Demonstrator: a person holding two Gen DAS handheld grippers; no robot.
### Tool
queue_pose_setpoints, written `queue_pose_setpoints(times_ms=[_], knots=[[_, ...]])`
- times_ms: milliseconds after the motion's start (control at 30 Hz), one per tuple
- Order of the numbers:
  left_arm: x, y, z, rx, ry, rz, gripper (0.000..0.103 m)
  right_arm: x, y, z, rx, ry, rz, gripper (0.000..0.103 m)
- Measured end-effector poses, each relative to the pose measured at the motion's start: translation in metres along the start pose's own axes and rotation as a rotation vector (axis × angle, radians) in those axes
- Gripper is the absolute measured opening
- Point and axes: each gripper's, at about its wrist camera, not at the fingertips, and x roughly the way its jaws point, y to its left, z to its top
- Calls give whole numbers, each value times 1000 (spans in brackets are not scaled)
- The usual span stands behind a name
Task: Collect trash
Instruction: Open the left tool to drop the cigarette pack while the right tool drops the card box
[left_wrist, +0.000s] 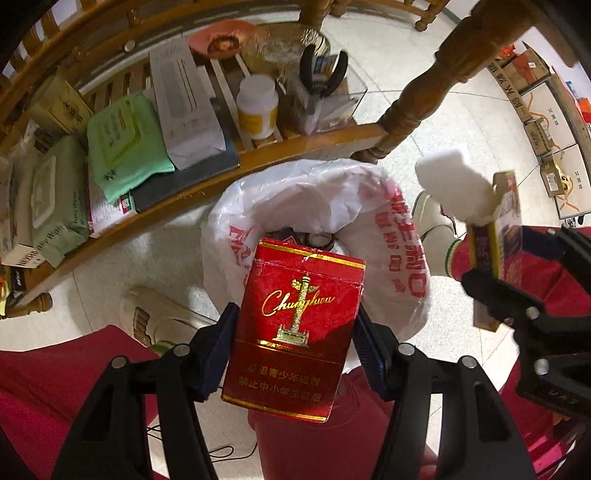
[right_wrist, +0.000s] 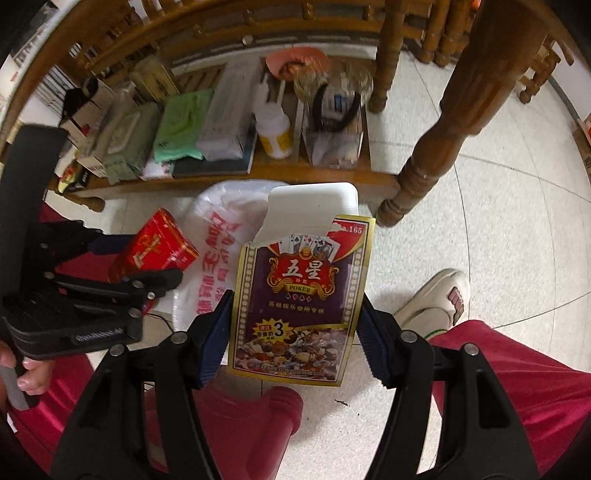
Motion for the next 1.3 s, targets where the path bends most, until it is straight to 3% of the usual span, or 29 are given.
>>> queue_pose_setpoints(times_ms=[700, 1300], knots=[[79, 5, 22, -82, 189, -33, 59, 83, -3, 6, 17, 202, 29, 62], [94, 16, 25, -148, 248, -46, 62, 99, -4, 11, 67, 247, 114, 66]])
